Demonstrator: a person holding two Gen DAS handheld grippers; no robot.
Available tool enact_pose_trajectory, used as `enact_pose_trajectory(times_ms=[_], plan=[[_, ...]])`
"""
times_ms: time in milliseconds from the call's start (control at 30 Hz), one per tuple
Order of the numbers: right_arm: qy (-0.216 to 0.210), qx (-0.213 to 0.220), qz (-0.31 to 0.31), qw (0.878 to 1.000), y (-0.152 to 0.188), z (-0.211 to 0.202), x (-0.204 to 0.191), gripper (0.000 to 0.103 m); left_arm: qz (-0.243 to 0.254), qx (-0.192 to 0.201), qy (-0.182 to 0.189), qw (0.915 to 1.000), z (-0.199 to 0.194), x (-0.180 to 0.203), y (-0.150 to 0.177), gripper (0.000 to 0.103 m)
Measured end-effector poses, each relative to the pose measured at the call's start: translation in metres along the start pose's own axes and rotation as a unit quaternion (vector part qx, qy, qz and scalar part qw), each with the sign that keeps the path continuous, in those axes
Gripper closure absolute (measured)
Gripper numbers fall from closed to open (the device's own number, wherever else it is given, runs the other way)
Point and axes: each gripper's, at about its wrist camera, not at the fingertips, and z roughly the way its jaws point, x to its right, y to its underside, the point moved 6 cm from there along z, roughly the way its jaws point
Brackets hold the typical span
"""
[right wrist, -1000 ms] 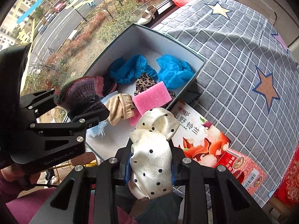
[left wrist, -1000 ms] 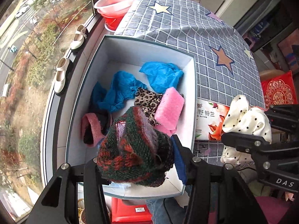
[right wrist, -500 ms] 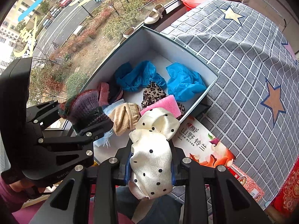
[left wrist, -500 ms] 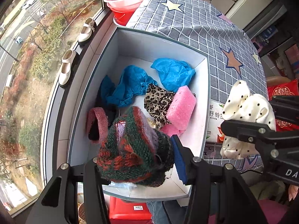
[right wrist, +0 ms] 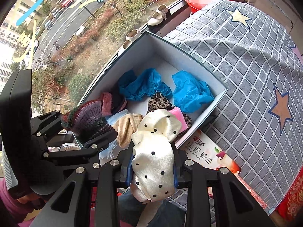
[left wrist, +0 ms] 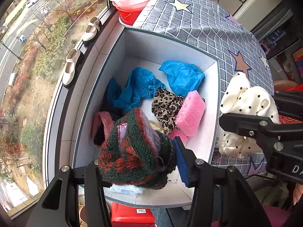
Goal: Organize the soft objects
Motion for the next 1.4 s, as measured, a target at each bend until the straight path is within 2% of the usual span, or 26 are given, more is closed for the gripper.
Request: enact_pose_trajectory(times_ms=[567,733,767,867,1033,1067,1100,1133,1233,1333,1367,1400], plan=[[0.001,-0.008,-0.004,1.000,-0.015,0.012,-0.001,0.072,-0.014,-0.012,0.004,0.9998,0.010,-0.004,-0.002,0.048],[0.002,-0.006,0.001,1.000,-0.021,0.011,0.001,0.072,-0.022,0.001,0.005,0.9998,0.006,-0.006,-0.003,0.039],[0.001,-0.006,0.003,1.000,-0.021,0.011,0.001,0.070,-0.024,0.004,0.003,0.9997,0.005,-0.007,-0.004,0.037],[0.001,-0.003,0.009,1.000,-0.023,0.009,0.003,0.044,-0.038,0.006,-0.014,0.9992,0.004,-0.012,-0.005,0.033],[0.005,0.007,0.012,1.000,-0.025,0.004,0.005,0.041,-0.054,-0.010,-0.052,0.9971,0.008,-0.023,-0.006,0.033],[0.006,0.007,0.014,1.000,-0.025,0.003,0.006,0.036,-0.055,-0.009,-0.057,0.9968,0.007,-0.024,-0.006,0.033],[0.008,0.007,0.016,1.000,-0.025,0.003,0.006,0.019,-0.055,-0.007,-0.056,0.9968,0.006,-0.025,-0.006,0.033],[0.011,0.009,0.018,1.000,-0.025,0.003,0.008,0.013,-0.057,-0.004,-0.050,0.9971,0.005,-0.025,-0.006,0.033],[0.012,0.016,0.024,1.000,-0.025,-0.001,0.010,0.010,-0.059,-0.004,-0.026,0.9979,0.003,-0.022,-0.005,0.033],[0.017,0.013,0.029,0.999,-0.025,-0.002,0.013,0.009,-0.044,0.005,-0.021,0.9988,0.000,-0.015,-0.006,0.033],[0.016,0.011,0.031,0.999,-0.025,-0.001,0.013,0.000,-0.038,0.009,-0.022,0.9990,-0.002,-0.012,-0.006,0.033],[0.014,0.003,0.033,0.999,-0.024,0.000,0.014,0.000,-0.031,0.010,-0.024,0.9992,-0.003,-0.009,-0.007,0.033]])
